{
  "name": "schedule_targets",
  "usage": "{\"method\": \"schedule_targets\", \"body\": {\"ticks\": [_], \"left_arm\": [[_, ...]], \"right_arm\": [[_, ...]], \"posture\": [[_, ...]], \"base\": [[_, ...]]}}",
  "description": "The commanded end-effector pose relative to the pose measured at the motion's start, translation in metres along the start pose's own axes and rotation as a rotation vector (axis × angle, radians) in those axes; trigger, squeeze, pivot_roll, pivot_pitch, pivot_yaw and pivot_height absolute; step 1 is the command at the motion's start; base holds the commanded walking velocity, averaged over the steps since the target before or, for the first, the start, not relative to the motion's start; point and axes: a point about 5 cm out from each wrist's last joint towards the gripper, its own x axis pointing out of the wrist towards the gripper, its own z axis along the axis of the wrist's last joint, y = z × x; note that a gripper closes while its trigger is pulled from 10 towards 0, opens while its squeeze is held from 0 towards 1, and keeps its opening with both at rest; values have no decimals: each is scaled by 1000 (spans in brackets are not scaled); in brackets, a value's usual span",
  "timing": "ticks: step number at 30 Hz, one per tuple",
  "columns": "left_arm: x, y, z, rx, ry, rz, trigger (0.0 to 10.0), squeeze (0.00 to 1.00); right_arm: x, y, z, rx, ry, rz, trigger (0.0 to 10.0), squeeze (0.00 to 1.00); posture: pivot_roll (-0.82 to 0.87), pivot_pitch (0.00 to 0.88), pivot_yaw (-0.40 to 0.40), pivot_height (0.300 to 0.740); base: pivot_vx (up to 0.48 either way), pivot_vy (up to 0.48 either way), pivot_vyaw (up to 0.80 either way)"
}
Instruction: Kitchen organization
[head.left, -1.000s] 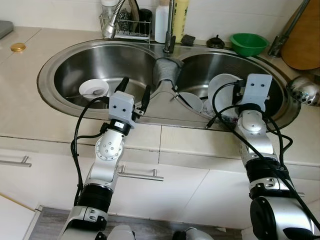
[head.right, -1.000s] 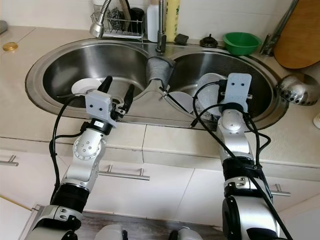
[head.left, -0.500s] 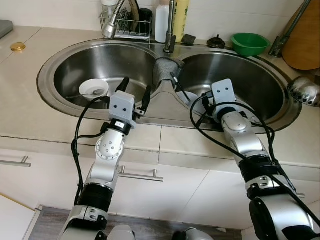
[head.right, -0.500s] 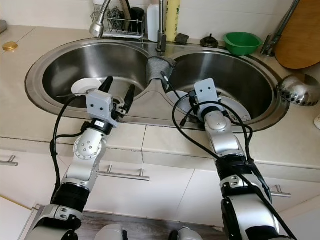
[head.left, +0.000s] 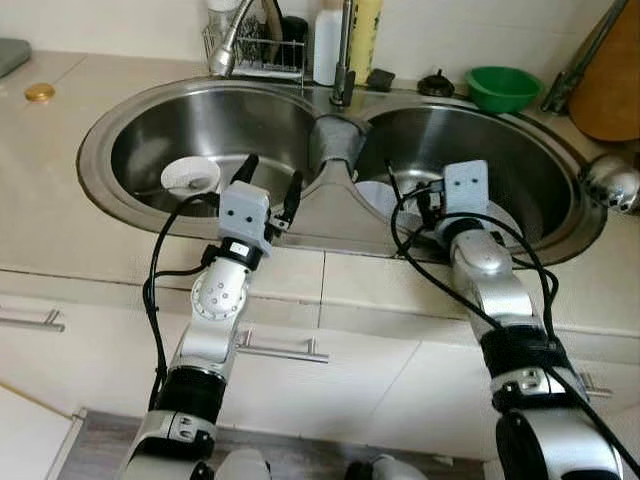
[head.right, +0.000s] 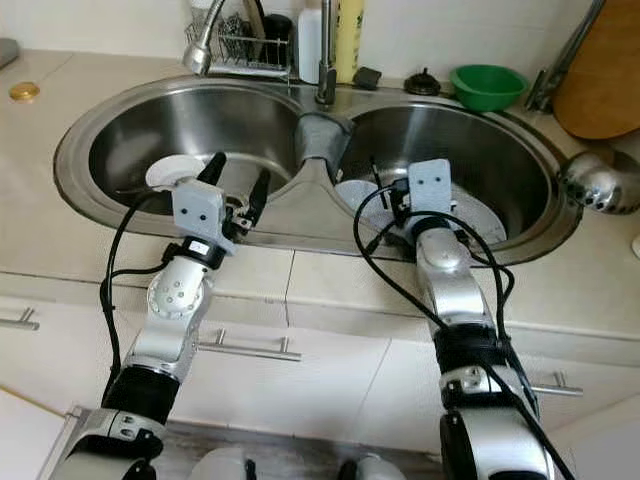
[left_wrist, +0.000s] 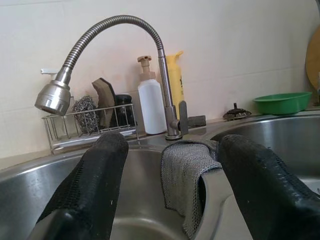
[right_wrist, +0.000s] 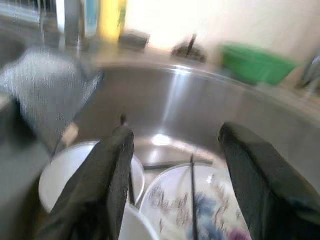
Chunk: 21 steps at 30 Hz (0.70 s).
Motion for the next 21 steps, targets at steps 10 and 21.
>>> {"method": "schedule_targets", "body": {"ticks": [10,21], "left_arm": [[1,-3,2,-9,-13,-24,10000,0],[5,-2,18,3,-71,-33,10000,0]], "right_arm": [[-35,4,39,18,-386,-24,10000,0],[-54,7,36,22,-435,-3,10000,0]], "posture": [[181,0,-66,740],[187,0,-65,740]], "base": [[0,384,0],[0,480,0]]}}
